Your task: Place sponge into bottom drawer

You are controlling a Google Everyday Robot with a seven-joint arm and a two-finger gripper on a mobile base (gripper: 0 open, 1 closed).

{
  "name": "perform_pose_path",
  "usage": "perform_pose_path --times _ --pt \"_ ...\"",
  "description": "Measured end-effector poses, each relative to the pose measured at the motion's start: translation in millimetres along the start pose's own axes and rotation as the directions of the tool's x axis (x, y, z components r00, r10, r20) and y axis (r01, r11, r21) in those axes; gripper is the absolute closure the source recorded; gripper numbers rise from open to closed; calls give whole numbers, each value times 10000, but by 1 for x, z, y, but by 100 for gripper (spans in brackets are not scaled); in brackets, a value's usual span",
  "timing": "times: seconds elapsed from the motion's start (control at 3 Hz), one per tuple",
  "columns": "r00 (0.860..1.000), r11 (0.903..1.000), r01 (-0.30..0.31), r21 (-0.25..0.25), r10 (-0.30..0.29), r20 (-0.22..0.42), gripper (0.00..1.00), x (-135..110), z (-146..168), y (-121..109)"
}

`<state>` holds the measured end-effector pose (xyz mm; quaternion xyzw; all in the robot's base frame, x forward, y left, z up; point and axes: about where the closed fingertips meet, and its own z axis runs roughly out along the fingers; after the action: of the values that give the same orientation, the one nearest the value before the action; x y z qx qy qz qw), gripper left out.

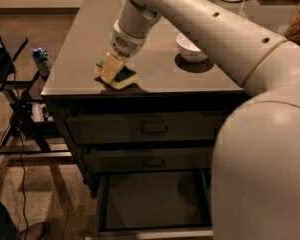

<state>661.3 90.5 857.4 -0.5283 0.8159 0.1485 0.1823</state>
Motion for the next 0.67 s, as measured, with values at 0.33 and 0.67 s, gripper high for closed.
perform_pose_path --times 0.33,0.67 --pt "9992 9989 -397 -250 398 16 100 23 -9 33" --pt "9961 9950 -872 -480 865 -168 100 55 -16 71"
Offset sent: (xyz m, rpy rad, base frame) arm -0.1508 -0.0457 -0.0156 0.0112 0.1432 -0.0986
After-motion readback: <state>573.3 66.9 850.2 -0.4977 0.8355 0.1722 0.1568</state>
